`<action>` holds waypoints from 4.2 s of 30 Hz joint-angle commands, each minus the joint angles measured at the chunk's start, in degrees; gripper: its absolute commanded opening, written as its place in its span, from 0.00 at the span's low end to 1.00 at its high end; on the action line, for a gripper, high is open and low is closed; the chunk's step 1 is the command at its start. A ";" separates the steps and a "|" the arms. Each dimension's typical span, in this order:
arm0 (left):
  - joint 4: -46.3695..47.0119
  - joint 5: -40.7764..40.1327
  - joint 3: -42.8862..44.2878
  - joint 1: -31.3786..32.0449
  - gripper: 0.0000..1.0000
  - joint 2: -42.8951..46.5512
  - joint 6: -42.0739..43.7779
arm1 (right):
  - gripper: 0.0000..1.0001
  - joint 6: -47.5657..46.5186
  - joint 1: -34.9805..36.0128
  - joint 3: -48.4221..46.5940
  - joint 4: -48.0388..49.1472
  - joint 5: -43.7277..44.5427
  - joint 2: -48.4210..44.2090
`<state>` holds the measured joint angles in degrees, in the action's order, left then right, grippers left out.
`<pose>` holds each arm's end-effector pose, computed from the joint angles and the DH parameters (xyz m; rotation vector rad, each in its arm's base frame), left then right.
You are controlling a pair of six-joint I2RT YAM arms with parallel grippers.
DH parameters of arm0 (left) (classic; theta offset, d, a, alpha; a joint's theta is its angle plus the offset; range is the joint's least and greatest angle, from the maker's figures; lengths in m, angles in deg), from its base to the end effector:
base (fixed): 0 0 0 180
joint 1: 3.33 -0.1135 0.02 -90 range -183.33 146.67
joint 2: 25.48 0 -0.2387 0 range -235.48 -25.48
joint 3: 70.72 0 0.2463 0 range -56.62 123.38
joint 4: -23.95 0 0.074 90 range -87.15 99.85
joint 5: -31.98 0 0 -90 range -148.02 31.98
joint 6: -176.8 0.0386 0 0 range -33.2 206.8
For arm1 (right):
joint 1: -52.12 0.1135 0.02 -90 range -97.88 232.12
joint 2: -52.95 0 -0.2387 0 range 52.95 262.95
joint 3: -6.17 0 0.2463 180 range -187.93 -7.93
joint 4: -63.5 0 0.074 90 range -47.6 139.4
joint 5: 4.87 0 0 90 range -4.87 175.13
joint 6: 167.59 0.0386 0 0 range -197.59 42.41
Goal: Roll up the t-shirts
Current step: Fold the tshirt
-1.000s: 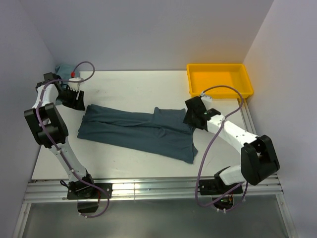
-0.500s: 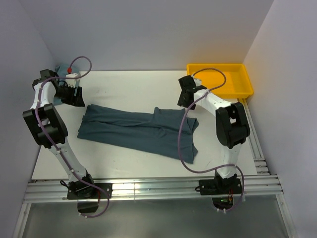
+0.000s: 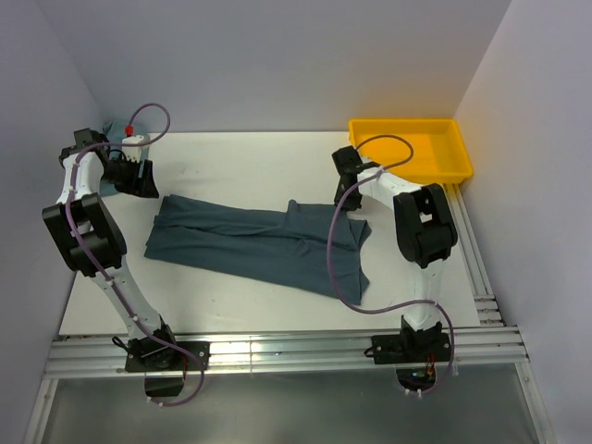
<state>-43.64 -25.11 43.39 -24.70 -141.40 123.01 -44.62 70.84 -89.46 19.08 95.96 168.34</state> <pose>0.3875 0.1291 0.2208 0.4603 2.4856 -0.4325 0.3839 0.1224 0.1451 0.3866 2.6277 0.0388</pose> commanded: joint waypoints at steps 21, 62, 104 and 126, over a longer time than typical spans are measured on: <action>-1.17 2.69 0.98 -0.08 0.64 3.33 -0.26 | 0.00 1.21 5.44 13.14 6.68 -0.29 -22.92; -3.02 1.55 -1.04 -0.08 0.62 3.68 2.38 | 0.00 26.96 35.24 46.20 1.77 8.77 -46.75; -4.07 1.20 2.30 0.18 0.62 2.28 0.18 | 0.40 13.52 31.54 9.46 1.15 9.74 -14.58; -4.69 -0.03 1.86 0.18 0.62 1.40 0.80 | 0.40 14.93 38.67 10.35 6.25 0.67 -18.19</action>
<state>-47.23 -25.07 43.43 -24.63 -141.12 123.18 -29.49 109.24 -78.73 23.51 96.97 153.39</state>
